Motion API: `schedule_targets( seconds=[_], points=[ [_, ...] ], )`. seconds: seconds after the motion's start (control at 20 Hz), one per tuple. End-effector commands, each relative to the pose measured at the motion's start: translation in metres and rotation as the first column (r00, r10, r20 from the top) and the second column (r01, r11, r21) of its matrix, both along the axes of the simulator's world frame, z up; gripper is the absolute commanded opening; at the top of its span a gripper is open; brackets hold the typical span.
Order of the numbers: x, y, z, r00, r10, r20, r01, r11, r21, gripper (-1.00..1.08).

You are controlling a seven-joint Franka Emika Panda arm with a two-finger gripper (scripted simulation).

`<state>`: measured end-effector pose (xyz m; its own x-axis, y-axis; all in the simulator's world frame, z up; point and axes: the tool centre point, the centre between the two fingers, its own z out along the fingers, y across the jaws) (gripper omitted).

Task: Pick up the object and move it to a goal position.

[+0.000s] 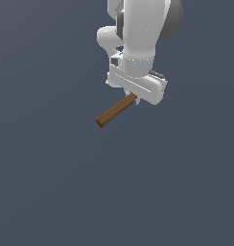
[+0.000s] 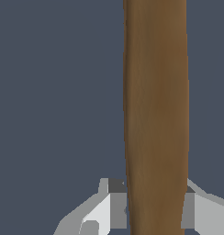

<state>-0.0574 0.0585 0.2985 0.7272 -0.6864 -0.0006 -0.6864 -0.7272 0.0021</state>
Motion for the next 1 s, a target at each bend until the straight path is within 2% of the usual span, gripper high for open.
schedule_targets(
  seconds=[0.0, 0.45, 0.95],
  points=[
    [-0.011, 0.012, 0.028, 1.0, -0.001, 0.003, 0.001, 1.0, -0.001, -1.0],
    [-0.041, 0.047, 0.103, 1.0, -0.001, 0.003, 0.001, 1.0, -0.001, -1.0],
    [-0.052, 0.065, 0.139, 1.0, 0.0, 0.002, 0.0, 1.0, 0.0, -1.0]
  ],
)
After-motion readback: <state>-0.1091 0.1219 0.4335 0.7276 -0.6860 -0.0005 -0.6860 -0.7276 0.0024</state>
